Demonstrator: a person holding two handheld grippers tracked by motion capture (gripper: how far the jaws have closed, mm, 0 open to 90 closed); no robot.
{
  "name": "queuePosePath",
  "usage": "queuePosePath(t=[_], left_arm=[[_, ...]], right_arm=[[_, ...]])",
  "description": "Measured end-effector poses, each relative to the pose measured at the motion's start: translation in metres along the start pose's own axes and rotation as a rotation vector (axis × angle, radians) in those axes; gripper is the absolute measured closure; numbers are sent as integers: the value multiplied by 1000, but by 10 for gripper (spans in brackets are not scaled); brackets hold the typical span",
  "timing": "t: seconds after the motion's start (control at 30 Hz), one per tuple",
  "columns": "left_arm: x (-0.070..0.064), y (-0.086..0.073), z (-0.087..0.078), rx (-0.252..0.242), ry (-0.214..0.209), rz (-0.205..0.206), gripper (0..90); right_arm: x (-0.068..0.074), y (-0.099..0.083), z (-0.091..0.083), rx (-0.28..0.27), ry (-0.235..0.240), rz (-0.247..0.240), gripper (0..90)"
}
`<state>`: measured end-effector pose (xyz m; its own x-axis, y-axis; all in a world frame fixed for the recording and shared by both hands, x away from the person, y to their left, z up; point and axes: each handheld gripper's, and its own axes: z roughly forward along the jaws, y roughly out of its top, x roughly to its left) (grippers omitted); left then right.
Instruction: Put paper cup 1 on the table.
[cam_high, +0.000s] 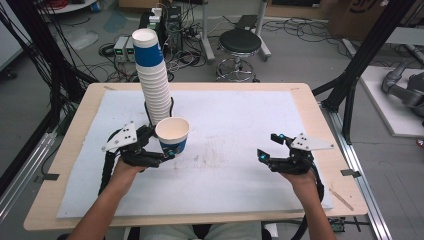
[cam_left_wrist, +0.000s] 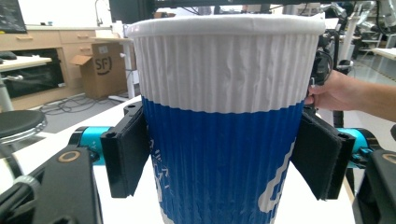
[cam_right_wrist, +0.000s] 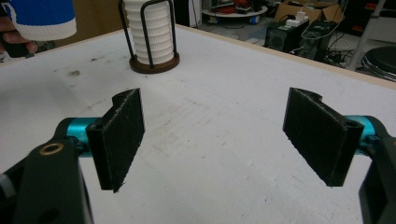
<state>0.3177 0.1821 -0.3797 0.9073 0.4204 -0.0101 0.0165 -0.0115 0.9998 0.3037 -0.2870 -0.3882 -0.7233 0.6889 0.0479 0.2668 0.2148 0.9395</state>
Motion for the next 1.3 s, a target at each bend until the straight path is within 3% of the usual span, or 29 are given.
queuePosePath(t=[0.2,0.4,0.63,0.73,0.87,1.03,1.3], left_arm=[[5,-5,-23,-13,40,-2,264],[15,-16,-53,-41,117,-36,261],[27,-18,-79,-72,181,-36,261],[32,-21,-89,-79,204,-43,261],[40,-30,-103,-74,265,-67,261],[51,-38,-117,-71,346,-81,261],[67,-49,-122,-54,412,-124,262]], right_arm=[[0,-1,1,8,-2,-2,213],[0,-4,-1,12,-2,2,213],[1,-5,-3,12,-3,0,213],[1,-5,-4,12,-7,3,213],[1,-5,-4,11,-8,-3,213],[2,-5,-2,17,-4,-4,213],[2,-7,-1,26,-1,-4,213]])
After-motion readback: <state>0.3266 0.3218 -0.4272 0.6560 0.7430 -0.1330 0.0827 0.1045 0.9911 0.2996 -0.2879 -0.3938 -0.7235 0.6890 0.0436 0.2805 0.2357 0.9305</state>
